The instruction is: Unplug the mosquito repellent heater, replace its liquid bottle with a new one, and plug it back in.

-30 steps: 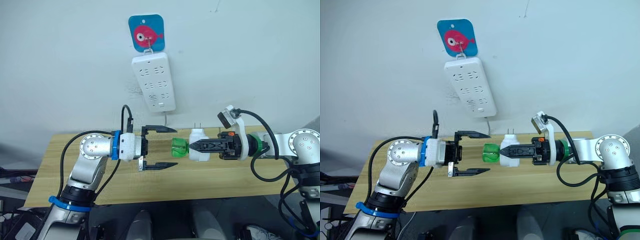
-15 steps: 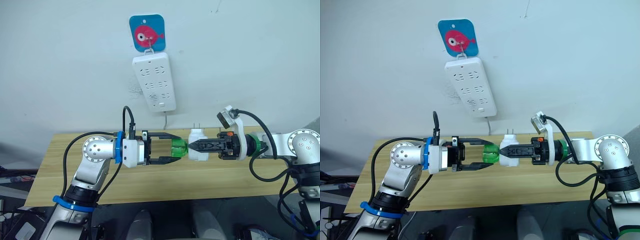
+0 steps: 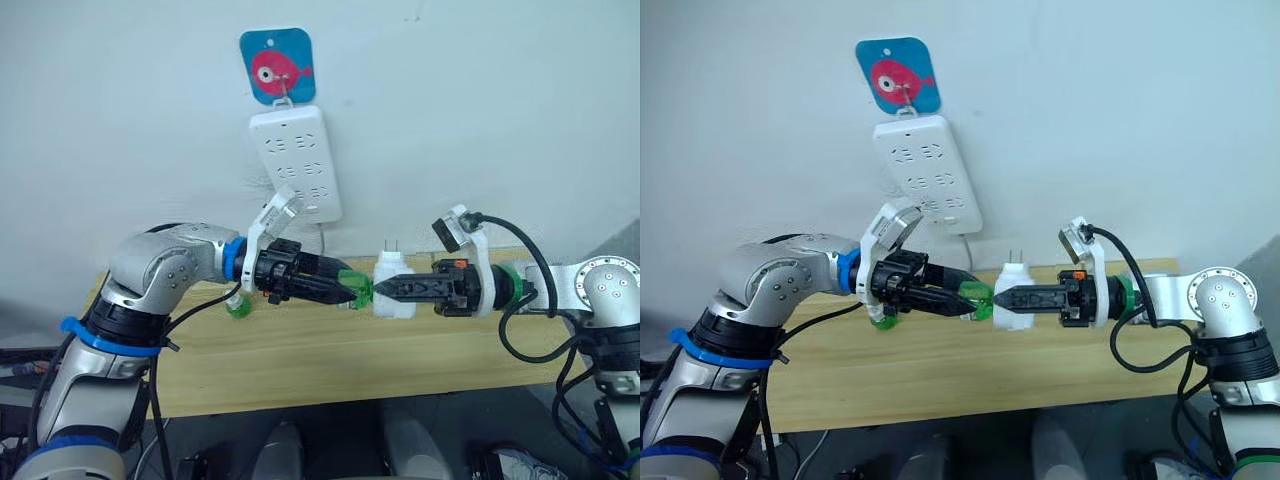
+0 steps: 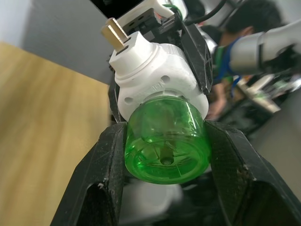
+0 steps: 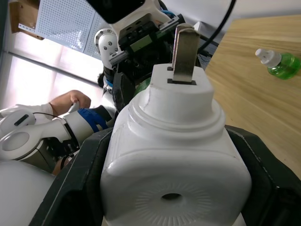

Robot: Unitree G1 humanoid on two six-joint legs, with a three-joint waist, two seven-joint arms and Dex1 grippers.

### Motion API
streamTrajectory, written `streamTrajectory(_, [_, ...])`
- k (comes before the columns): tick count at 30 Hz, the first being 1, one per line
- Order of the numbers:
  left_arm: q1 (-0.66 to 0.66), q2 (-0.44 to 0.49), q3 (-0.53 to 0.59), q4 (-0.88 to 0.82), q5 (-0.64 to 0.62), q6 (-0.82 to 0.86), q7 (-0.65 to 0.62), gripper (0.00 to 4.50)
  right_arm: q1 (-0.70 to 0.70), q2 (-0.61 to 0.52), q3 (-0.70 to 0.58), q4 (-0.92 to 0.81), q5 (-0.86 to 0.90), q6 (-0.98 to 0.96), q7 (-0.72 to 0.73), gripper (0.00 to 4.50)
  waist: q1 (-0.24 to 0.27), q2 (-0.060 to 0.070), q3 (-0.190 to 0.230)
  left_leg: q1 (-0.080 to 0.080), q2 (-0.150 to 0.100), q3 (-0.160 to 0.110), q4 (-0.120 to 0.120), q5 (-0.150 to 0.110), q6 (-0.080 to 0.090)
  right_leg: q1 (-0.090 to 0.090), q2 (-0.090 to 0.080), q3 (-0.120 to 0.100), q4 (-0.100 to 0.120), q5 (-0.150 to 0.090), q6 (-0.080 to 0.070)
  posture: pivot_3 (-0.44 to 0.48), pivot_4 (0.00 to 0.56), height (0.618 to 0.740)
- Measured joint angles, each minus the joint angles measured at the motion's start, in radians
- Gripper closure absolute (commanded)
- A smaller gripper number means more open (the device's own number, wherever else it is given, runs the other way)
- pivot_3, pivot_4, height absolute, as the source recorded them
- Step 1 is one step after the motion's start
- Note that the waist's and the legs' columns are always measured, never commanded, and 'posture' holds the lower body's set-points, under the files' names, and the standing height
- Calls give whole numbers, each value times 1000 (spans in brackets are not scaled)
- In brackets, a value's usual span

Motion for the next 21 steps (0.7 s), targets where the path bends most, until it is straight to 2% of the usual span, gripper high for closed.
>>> streamTrajectory(1, [2, 0, 1, -2, 5, -8, -4, 2301, 0, 0, 0, 0, 7, -1, -7, 1439, -1, 0, 0, 0, 0, 0, 0, 0, 0, 0, 0, 0, 0, 0, 0, -127, 199, 734])
streamTrajectory(3, [12, 0, 1, -17, 35, -57, -8, 1583, 1, -2, 0, 0, 18, -3, -22, 1440, -1, 0, 0, 0, 0, 1, 0, 0, 0, 0, 0, 1, 0, 0, 0, -125, 199, 734])
streamTrajectory(5, [36, 11, 4, -36, 80, -122, -13, 1047, 7, -15, 0, 6, 26, -1, -34, 1440, -1, 0, 0, 0, 0, 1, 0, 0, 0, 0, 0, 1, 0, 0, 0, -125, 199, 734])
streamTrajectory(8, [113, 28, 18, -68, 176, -279, -32, 131, 9, -22, 0, 26, 38, -1, -51, 1440, 0, 0, 1, 1, 0, 2, 0, 0, 0, 0, 0, 2, 0, 0, 0, -121, 197, 734])
streamTrajectory(13, [243, 51, 18, -113, 325, -576, -118, 126, 9, -24, 0, 34, 64, -2, -70, 1440, 7, 0, 1, 0, 0, 3, 0, 0, 0, 0, -1, 3, -1, 0, 0, -120, 195, 734])
streamTrajectory(18, [364, -65, 44, -98, 483, -956, -71, 126, 10, -24, 0, 34, 68, -5, -85, 1440, 30, 0, 1, 0, 0, 3, 1, 0, 0, 0, -1, 3, 0, 0, 0, -120, 195, 734])
streamTrajectory(19, [385, -121, 66, -81, 511, -1077, -48, 126, 10, -24, 0, 34, 68, -7, -91, 1440, 37, 0, 1, 0, 0, 3, 1, 0, 0, 0, -2, 3, -1, 0, 0, -125, 191, 734])
streamTrajectory(21, [399, -175, 72, -60, 542, -1211, -21, 126, 10, -23, 0, 34, 68, -9, -100, 1440, 46, 0, 1, -1, 0, 3, 2, 0, 0, 0, -1, 2, -1, 1, 0, -126, 191, 734])
